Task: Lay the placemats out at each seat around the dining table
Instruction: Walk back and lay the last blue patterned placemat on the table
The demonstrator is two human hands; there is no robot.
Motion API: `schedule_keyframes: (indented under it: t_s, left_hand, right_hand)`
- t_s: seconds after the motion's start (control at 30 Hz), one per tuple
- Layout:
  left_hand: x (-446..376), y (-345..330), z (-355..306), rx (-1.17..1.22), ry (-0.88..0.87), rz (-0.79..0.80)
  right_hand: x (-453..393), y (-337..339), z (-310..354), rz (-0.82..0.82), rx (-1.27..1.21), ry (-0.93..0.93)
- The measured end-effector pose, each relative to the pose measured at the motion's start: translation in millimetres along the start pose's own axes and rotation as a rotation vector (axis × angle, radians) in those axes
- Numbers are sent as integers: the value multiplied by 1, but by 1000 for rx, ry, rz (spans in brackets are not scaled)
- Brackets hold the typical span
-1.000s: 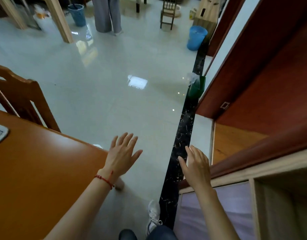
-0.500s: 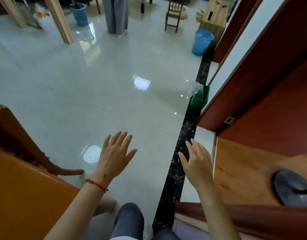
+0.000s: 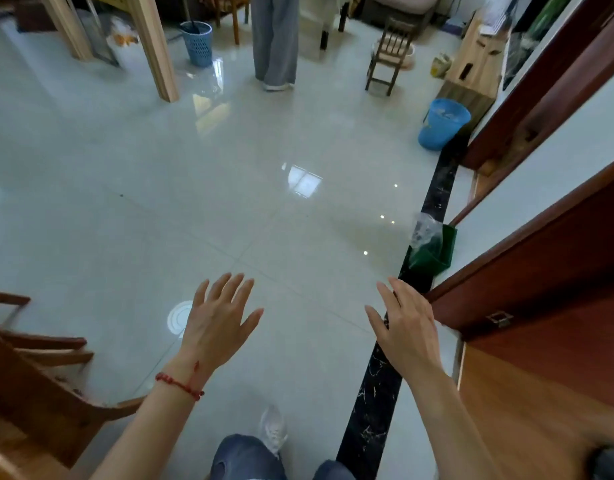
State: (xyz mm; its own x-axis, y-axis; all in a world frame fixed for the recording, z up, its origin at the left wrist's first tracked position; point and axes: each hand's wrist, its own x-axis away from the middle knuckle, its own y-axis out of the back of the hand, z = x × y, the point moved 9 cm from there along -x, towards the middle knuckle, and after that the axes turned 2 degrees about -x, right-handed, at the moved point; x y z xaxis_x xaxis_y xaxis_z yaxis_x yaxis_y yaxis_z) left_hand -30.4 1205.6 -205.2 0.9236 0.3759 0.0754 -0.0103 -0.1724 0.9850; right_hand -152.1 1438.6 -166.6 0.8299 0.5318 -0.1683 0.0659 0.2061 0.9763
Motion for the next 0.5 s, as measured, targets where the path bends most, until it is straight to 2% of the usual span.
schedule_keyframes:
  t_s: [0.23,0.5]
  left_hand:
    - [-61,20,59,27,161,-17]
    - [-127,34,118,44,370,-26]
  right_hand:
    - [-102,-20,41,22,24,160]
    - [-233,-56,87,62,-61,358]
